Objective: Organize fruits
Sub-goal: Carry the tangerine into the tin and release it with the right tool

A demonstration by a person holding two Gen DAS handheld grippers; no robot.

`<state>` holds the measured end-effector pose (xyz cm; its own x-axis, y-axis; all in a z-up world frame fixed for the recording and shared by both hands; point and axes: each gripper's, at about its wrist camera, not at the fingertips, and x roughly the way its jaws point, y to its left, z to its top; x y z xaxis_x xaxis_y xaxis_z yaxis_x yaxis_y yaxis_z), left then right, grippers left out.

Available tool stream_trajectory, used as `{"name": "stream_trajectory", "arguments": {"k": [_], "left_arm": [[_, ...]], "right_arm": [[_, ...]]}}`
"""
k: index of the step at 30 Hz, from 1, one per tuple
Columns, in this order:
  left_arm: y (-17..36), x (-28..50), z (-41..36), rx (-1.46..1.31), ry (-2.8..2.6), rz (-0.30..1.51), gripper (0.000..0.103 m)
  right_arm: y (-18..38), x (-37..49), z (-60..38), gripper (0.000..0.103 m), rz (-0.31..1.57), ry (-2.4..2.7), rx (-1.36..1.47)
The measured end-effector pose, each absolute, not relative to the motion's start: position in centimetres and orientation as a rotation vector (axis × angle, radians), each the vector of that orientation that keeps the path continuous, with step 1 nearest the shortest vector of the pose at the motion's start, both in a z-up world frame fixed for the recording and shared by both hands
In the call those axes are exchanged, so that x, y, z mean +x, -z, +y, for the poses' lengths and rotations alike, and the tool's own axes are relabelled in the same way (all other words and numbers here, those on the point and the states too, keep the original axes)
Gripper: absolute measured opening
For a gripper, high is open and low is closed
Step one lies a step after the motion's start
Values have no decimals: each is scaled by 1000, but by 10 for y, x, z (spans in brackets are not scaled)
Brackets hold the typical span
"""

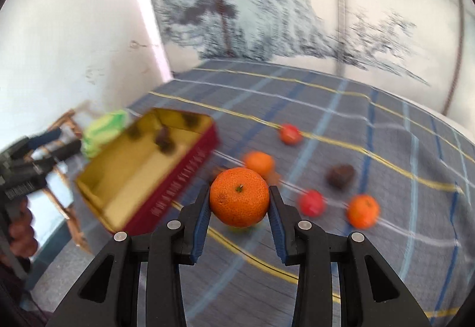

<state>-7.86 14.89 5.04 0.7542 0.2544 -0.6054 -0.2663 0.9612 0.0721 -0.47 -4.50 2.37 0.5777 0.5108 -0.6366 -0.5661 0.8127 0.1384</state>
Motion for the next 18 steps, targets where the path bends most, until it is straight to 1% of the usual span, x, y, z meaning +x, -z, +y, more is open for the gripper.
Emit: {"name": "stream_trajectory", "arguments": {"k": [3, 8, 18], "left_arm": [[-49, -88, 161, -56, -290, 654, 82], [-44, -103, 179, -90, -322, 662, 83], [-39, -122, 197, -99, -370, 662, 86]], "right_arm": [[-35, -6, -17, 39, 720, -699, -85], [-42, -1, 37, 39, 743, -804, -129], [-8, 22, 133, 39, 920, -919, -188]]}}
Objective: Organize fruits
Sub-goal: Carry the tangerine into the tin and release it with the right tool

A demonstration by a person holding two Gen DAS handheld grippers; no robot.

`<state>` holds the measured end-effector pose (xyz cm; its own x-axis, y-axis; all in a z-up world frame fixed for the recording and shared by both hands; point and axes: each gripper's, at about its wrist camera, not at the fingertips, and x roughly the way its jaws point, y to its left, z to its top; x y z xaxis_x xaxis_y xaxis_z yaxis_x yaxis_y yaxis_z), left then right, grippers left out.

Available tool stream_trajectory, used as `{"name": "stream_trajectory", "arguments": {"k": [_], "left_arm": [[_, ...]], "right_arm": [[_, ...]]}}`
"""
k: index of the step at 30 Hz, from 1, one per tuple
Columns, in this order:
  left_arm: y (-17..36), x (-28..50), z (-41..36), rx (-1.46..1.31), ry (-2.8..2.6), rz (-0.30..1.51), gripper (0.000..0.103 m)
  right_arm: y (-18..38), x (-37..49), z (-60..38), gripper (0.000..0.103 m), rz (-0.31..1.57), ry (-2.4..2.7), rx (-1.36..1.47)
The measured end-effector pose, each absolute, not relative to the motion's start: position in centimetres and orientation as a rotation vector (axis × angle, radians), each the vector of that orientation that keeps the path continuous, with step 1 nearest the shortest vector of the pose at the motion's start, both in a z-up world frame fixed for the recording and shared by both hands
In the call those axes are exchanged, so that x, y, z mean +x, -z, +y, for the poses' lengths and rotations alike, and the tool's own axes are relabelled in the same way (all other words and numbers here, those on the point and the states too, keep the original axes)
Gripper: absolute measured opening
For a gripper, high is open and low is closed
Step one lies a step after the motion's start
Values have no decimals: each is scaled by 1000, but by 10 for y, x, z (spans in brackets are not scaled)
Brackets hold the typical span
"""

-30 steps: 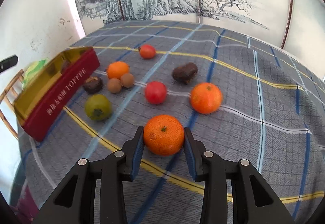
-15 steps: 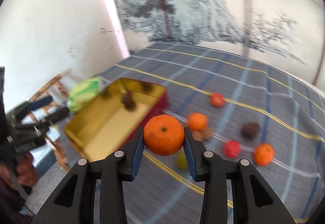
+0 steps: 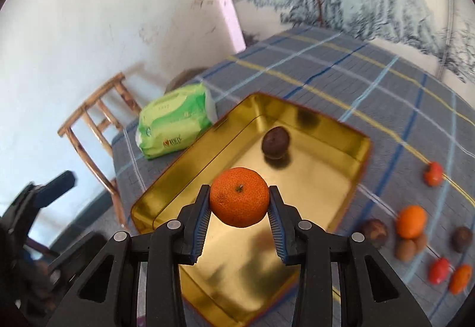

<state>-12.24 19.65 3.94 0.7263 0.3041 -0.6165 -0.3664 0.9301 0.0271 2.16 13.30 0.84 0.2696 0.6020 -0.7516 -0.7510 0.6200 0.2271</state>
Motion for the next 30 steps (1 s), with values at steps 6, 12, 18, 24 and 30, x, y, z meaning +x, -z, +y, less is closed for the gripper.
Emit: {"name": "stream_trajectory", "arguments": {"k": [6, 12, 18, 24, 30], "left_arm": [[-40, -125, 202, -77, -400, 656, 89], [-37, -125, 203, -69, -402, 662, 89], [-33, -125, 204, -69, -392, 674, 89], [-32, -125, 198, -51, -386, 675, 90], [-32, -126, 193, -44, -373, 679, 90]], "right_arm": [[17, 41, 171, 39, 1001, -895, -255], [26, 54, 188, 39, 1030, -865, -273], [29, 62, 201, 40, 1038, -841, -271], [15, 63, 195, 40, 991, -845, -196], [-13, 54, 151, 41, 900, -879, -46]]}}
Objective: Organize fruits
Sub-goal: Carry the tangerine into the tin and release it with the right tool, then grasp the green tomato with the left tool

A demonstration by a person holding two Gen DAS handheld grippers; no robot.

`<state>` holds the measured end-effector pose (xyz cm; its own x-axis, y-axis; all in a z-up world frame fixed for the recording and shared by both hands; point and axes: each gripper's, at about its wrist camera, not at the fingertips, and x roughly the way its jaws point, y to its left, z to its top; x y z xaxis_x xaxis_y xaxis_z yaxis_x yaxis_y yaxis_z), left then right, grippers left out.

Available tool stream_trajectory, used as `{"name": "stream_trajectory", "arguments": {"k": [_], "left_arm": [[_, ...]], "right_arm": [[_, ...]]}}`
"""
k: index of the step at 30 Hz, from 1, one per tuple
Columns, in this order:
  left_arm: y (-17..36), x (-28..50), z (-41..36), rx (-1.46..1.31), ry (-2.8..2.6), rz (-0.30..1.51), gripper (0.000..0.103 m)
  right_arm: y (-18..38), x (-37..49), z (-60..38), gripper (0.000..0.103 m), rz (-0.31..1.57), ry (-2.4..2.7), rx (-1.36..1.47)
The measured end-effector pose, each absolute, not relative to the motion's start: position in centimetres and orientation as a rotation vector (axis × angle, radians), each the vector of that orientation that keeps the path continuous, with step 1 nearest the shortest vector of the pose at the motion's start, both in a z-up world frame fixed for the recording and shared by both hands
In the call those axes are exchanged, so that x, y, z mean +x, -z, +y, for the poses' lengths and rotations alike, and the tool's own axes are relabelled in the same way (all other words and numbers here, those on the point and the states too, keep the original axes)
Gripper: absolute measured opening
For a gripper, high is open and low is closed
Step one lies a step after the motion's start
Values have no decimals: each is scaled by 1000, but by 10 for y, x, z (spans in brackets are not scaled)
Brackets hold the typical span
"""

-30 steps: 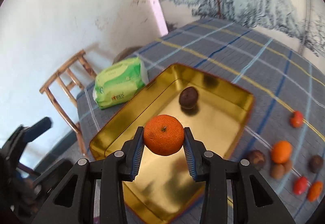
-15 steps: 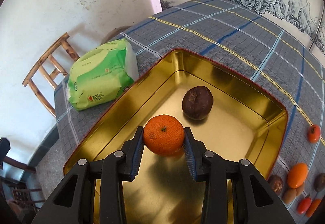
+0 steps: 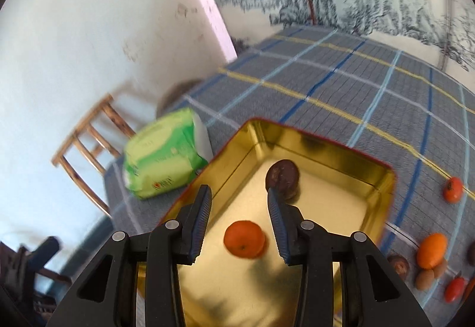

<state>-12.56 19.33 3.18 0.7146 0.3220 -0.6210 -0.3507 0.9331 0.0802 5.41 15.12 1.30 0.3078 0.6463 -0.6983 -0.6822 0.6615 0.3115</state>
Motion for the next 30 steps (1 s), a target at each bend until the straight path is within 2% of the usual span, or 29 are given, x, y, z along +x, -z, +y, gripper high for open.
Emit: {"name": "stream_trajectory", "arguments": {"k": [5, 7, 16, 23, 25, 27, 30], "left_arm": [[-35, -127, 183, -32, -305, 668, 90], [-39, -126, 176, -39, -248, 657, 90], [-47, -101, 104, 41, 56, 686, 90], [-28, -40, 42, 44, 250, 802, 90], [-16, -23, 28, 54, 258, 848, 81], [-3, -7, 14, 75, 263, 889, 64], [15, 15, 6, 99, 229, 936, 59]], "right_arm": [[-29, 21, 67, 56, 740, -868, 8], [-26, 9, 22, 58, 687, -795, -25], [25, 6, -167, 58, 750, -317, -47], [41, 6, -219, 58, 746, -260, 58], [51, 6, -223, 58, 753, -272, 68], [51, 5, -226, 58, 746, -296, 74], [52, 5, -228, 60, 732, -329, 90]]}}
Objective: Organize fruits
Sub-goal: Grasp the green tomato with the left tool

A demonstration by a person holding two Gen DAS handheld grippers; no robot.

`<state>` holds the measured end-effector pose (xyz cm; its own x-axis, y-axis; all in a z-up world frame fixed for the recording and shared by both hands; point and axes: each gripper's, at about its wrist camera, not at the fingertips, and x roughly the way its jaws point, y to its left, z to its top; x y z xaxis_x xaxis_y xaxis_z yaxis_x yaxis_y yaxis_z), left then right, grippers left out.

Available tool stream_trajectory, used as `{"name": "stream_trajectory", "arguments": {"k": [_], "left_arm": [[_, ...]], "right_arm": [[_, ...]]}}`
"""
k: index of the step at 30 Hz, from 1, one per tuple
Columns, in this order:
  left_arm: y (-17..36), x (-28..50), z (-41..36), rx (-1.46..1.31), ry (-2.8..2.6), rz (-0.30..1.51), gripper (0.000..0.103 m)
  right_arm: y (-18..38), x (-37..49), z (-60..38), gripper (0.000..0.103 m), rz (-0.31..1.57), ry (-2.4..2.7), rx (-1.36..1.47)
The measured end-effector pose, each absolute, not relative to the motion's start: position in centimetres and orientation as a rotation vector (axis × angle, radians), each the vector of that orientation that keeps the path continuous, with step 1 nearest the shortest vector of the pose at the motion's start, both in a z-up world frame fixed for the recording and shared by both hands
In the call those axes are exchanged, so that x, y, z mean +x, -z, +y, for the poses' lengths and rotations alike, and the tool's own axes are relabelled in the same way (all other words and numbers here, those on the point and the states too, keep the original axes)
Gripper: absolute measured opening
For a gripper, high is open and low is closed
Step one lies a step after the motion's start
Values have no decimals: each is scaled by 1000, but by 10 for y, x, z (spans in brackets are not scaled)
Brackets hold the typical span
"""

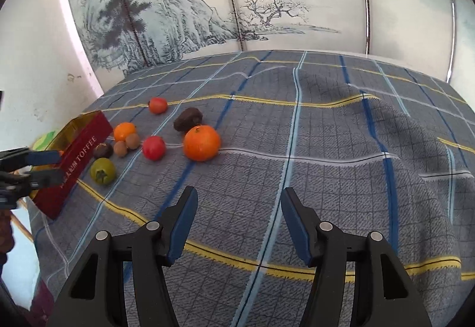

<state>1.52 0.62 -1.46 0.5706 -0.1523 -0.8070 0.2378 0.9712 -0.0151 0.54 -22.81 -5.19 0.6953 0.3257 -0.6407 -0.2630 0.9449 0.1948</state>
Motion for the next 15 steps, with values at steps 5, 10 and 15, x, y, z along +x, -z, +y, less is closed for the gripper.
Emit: {"name": "stream_trajectory", "arguments": {"k": [5, 10, 15], "left_arm": [[36, 39, 8, 74, 182, 987, 53], [55, 53, 6, 63, 188, 1046, 33], [53, 46, 10, 12, 169, 1016, 32]], "right_arm": [[51, -1, -233, 61, 701, -361, 130], [50, -2, -236, 62, 690, -382, 156], [51, -1, -235, 63, 696, -389, 151]]}}
